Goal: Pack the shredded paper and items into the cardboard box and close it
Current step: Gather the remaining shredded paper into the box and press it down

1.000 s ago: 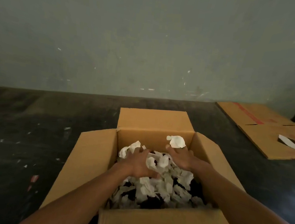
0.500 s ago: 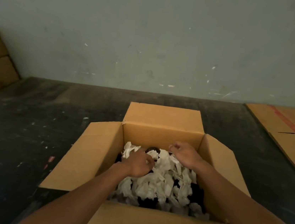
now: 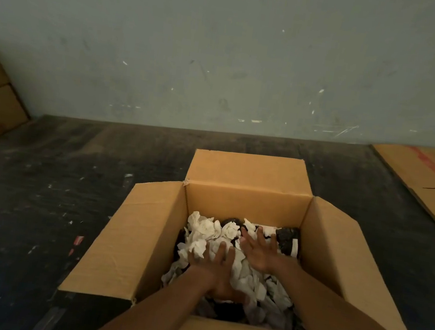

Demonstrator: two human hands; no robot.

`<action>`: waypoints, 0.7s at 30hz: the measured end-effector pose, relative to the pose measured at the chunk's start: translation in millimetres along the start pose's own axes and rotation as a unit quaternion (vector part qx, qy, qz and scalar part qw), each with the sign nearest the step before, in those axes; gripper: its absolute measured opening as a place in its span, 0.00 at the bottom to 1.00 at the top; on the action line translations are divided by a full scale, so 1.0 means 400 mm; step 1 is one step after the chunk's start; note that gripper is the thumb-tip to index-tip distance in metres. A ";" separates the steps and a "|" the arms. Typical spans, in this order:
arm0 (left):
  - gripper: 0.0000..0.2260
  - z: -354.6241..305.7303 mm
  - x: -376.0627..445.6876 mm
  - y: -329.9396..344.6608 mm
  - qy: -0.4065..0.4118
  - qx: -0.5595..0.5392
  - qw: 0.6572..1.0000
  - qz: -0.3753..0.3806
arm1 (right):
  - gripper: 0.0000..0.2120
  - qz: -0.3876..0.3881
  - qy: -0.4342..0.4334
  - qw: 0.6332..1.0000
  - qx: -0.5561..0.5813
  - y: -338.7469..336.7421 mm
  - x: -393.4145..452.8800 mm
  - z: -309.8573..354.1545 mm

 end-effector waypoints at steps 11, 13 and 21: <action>0.51 0.005 -0.022 -0.033 0.016 0.031 0.999 0.009 | 0.26 -0.035 -0.062 0.985 0.158 -0.085 -0.079 0.026; 0.43 0.005 -0.045 -0.065 0.038 0.007 0.999 0.007 | 0.19 -0.136 -0.090 0.956 0.243 -0.149 -0.140 0.026; 0.23 0.025 -0.120 -0.148 0.067 -0.030 0.980 -0.185 | 0.12 -0.295 -0.091 0.951 -0.009 -0.180 -0.313 0.067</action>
Point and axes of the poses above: each hand's wrist, its own x-axis towards the middle knuckle, its own y-axis out of the palm, z = x × y, the point moved 7 cm from there along x, towards the middle knuckle, and after that the axes turned 11 degrees about z, right-handed, at the moved point
